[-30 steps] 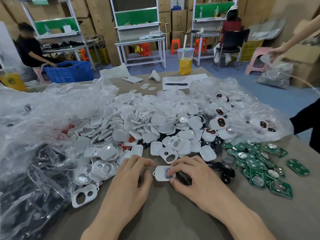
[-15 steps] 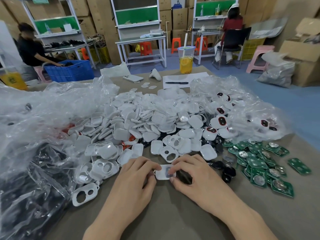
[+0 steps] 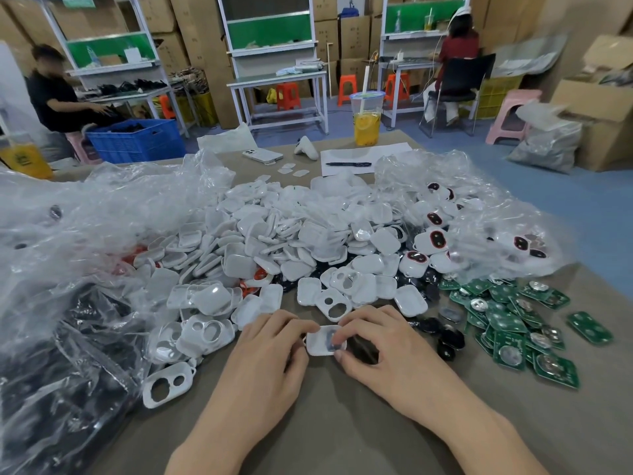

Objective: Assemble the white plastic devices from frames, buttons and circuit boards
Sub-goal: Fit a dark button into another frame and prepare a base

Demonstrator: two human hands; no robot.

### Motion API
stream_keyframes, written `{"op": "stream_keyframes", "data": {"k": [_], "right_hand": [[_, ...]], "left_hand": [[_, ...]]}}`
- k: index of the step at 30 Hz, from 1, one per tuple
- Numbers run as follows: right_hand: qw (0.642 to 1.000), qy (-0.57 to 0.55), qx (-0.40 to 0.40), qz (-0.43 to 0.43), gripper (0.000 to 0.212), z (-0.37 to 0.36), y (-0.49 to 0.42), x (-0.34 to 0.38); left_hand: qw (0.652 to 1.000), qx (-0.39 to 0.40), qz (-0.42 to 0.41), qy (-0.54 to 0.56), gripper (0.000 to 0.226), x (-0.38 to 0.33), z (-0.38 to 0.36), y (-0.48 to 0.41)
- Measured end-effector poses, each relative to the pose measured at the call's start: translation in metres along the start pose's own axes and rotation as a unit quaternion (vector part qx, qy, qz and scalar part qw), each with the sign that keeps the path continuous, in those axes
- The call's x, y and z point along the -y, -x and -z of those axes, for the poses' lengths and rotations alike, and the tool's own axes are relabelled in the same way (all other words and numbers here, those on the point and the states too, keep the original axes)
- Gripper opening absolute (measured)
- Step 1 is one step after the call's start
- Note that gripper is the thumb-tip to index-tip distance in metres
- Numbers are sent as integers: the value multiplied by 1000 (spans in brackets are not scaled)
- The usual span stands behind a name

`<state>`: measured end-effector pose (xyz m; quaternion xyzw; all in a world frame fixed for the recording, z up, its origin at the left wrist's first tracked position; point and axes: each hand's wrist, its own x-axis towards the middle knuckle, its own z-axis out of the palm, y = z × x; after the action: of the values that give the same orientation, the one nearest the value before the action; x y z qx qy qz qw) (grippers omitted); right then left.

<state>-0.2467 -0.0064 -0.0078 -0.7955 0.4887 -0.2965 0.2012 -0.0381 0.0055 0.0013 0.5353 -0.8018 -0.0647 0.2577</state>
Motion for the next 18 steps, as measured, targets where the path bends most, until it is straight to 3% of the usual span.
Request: {"op": "stream_keyframes", "data": {"k": [18], "right_hand": [[1000,-3,2,-1,8,1,0,-2]], "left_hand": [[999,2,18,31,24,3,-1,-1]]}}
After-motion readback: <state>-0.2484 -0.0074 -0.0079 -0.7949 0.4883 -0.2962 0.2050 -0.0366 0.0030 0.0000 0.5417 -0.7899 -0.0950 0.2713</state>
